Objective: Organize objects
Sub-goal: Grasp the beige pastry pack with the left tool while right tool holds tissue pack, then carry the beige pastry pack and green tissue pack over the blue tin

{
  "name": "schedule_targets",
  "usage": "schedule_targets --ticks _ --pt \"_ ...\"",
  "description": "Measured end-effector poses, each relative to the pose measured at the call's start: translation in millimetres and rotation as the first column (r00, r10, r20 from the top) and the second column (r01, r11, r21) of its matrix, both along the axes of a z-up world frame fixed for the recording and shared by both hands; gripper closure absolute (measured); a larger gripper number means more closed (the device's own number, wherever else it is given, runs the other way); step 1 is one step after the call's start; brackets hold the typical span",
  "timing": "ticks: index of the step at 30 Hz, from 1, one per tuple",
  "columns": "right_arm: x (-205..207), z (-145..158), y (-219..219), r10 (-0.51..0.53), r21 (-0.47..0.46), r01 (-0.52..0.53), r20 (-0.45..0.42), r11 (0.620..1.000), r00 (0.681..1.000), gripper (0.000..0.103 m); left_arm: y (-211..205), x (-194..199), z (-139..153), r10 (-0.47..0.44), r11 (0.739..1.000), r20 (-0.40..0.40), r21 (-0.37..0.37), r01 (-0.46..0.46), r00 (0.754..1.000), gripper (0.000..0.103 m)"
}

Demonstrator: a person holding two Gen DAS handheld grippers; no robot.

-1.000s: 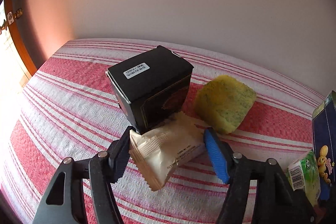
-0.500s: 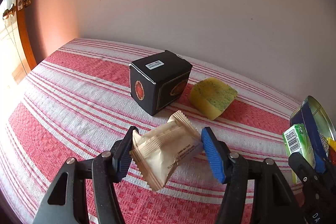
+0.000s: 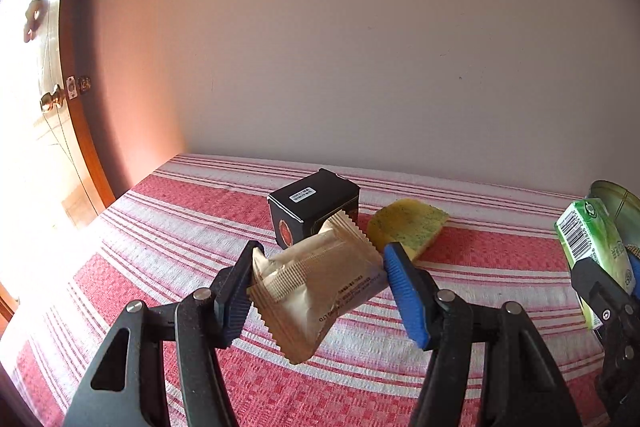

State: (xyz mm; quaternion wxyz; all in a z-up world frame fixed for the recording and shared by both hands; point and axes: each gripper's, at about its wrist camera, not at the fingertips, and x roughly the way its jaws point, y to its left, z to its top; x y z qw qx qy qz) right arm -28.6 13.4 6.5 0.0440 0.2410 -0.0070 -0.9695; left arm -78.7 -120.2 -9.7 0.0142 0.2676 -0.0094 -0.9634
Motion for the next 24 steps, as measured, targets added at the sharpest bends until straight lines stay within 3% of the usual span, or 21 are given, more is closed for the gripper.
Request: schedule_targets --ticks 24 --pt "29 9 -2 -0.026 0.043 0.028 -0.045 0.999 0.999 0.049 8 25 0 0.026 1.000 -0.036 0.018 -0.025 0.999 0.039"
